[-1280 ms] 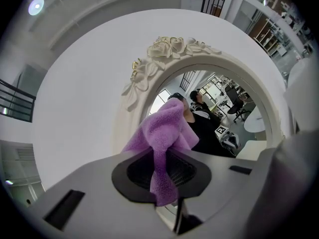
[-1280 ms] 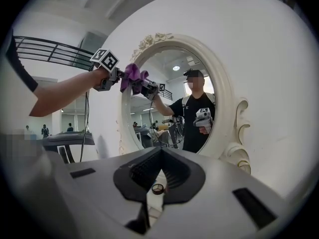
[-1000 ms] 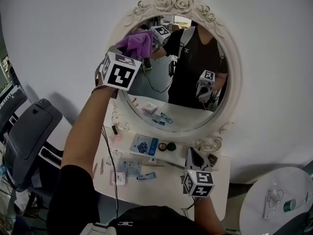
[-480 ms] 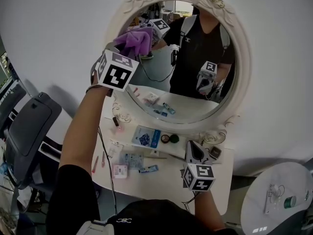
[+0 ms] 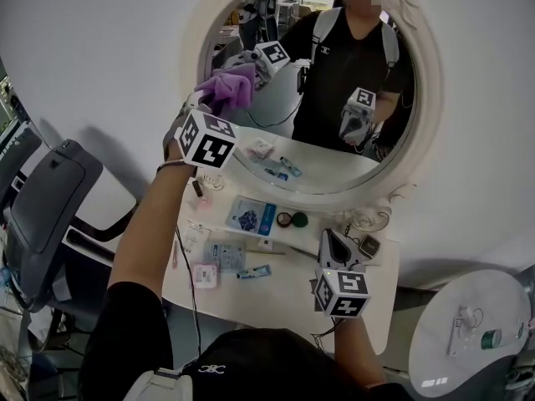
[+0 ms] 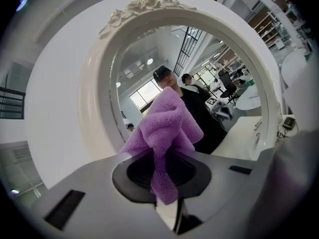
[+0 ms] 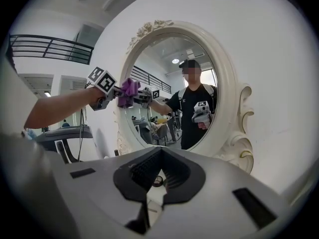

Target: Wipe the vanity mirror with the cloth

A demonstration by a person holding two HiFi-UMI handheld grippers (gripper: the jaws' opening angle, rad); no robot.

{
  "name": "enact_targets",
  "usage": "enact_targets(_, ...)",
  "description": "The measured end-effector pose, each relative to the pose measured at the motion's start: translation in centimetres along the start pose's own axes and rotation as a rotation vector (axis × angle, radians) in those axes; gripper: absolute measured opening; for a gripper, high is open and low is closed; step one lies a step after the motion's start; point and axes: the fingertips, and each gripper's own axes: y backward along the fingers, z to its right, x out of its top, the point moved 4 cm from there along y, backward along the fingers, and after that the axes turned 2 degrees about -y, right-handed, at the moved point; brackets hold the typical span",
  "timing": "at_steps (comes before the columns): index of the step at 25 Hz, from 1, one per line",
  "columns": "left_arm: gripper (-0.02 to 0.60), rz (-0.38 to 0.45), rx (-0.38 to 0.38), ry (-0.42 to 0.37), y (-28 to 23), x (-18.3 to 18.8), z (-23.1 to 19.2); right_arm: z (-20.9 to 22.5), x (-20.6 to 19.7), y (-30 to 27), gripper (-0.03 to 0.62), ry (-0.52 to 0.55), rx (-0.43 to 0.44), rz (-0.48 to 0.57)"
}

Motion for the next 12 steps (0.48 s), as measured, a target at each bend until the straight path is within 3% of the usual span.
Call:
enact_targets(4,0.058,-0.068,-0.047,-0.034,-1.0,-4.1,2.8,0.1,-0.2,0.3,0.009,0.004,-0.009,-0.006)
enact_targets(12,0.058,-0.082,-0.131,0.015,-1.8,-8.5,7.3,-0.3,-0.6,0.8,0.008,0.011,-0.021,-0.016)
